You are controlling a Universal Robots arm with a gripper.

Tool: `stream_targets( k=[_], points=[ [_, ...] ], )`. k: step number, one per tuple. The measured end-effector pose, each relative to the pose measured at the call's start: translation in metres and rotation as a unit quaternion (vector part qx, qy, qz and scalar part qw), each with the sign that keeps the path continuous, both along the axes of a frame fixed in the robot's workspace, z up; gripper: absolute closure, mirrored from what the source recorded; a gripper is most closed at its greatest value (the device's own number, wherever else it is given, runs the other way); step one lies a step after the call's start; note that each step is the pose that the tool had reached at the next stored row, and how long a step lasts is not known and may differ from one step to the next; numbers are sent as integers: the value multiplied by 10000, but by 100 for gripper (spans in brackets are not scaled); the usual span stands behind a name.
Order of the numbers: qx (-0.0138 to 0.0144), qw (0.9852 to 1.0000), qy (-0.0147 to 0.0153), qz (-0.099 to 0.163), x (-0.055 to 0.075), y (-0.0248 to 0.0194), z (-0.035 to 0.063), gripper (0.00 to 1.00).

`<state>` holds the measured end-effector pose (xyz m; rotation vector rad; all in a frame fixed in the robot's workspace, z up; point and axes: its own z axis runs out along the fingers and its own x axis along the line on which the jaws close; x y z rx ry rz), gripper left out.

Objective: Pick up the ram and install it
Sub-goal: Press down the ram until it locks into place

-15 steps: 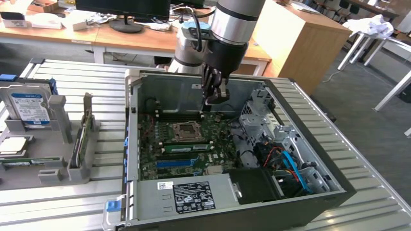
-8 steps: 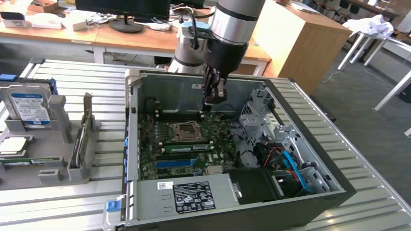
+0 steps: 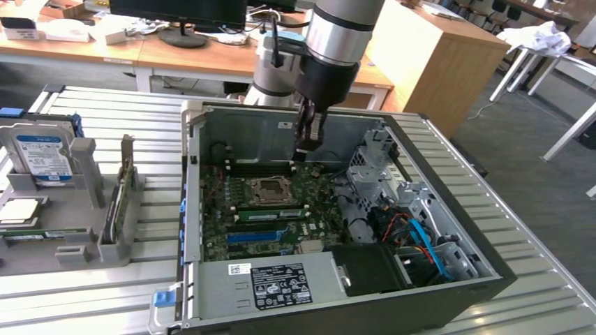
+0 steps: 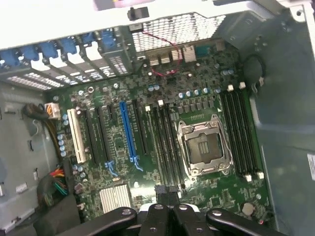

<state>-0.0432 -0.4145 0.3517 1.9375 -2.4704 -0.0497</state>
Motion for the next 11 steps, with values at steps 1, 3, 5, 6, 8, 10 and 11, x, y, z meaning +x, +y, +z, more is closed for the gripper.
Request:
stream_targets(
  k=[1, 3, 5, 6, 8, 10, 11],
  points=[
    [0, 10000, 0, -93, 0, 0, -1, 89],
    [0, 9996, 0, -273, 0, 0, -2, 89],
    [0, 9990, 0, -455, 0, 0, -3, 89],
    [0, 9985, 0, -545, 0, 0, -4, 89],
    [0, 9974, 0, -724, 0, 0, -5, 89],
    [0, 9959, 0, -909, 0, 0, -7, 89],
    [0, 9950, 0, -1001, 0, 0, -7, 89]
  ],
)
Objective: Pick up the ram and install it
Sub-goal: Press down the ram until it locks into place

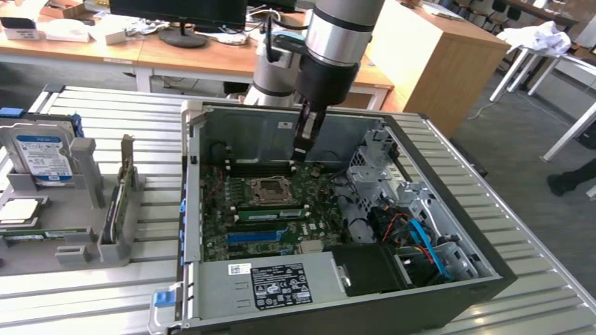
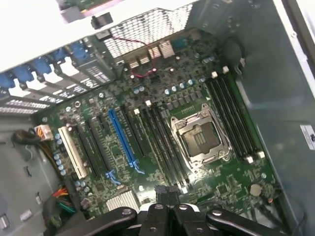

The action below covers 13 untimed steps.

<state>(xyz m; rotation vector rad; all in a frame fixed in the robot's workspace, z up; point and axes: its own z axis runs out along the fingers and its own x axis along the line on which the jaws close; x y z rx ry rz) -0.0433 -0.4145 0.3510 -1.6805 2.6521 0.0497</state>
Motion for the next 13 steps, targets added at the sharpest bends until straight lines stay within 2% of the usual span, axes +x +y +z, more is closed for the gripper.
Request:
stream_targets(
  k=[4, 7, 13],
  points=[
    [0, 9994, 0, -357, 0, 0, -3, 89],
    [0, 9980, 0, -635, 0, 0, -5, 89],
    [0, 9922, 0, -1245, 0, 0, -9, 89]
  ],
)
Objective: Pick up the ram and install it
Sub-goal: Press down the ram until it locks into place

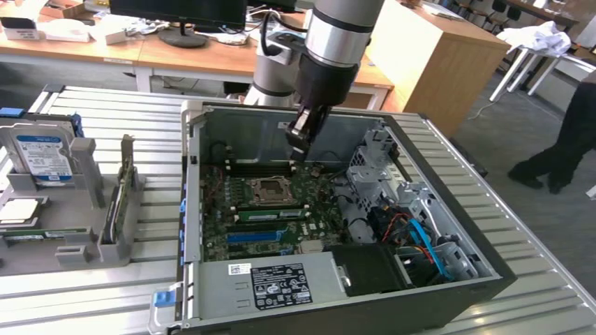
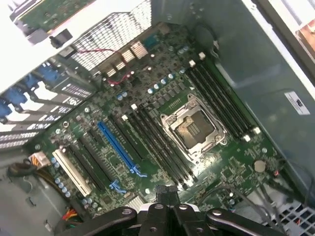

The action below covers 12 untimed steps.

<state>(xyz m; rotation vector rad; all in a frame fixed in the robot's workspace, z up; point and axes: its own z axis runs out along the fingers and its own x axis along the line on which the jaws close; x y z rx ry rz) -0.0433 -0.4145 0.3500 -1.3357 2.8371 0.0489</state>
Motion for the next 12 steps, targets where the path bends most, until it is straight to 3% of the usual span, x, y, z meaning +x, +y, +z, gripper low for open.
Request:
stream_targets(
  k=[4, 7, 12],
  points=[
    [0, 9994, 0, -360, 0, 0, -2, 89],
    [0, 9980, 0, -635, 0, 0, -5, 89],
    [0, 9930, 0, -1181, 0, 0, -9, 89]
  ],
)
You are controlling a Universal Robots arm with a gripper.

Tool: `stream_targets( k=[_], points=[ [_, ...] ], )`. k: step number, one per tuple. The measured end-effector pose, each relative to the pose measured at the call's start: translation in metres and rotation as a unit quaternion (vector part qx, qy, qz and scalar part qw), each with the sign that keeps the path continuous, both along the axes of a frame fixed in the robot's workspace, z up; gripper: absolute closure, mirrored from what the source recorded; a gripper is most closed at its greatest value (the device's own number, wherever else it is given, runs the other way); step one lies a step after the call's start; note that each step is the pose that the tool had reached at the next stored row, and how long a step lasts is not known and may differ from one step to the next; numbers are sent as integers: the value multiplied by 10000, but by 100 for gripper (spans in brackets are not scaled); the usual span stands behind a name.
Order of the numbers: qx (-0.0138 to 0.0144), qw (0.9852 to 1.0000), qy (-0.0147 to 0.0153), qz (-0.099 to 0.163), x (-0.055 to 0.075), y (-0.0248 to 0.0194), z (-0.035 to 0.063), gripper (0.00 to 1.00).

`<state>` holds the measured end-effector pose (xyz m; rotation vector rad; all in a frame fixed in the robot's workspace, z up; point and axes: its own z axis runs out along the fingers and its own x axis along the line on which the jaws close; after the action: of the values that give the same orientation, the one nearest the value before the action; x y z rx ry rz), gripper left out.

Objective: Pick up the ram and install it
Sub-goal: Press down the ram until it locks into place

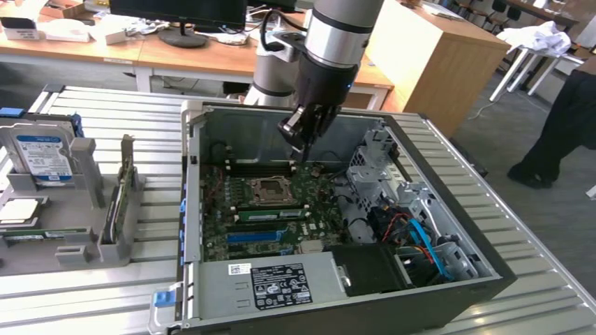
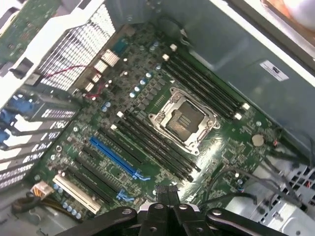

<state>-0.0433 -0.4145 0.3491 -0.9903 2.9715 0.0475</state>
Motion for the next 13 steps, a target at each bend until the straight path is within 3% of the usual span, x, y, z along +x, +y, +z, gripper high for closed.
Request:
stream_targets(
  k=[6, 10, 13],
  points=[
    [0, 9985, 0, -538, 0, 0, -4, 89],
    [0, 9959, 0, -906, 0, 0, -8, 89],
    [0, 9931, 0, -1174, 0, 0, -10, 89]
  ],
)
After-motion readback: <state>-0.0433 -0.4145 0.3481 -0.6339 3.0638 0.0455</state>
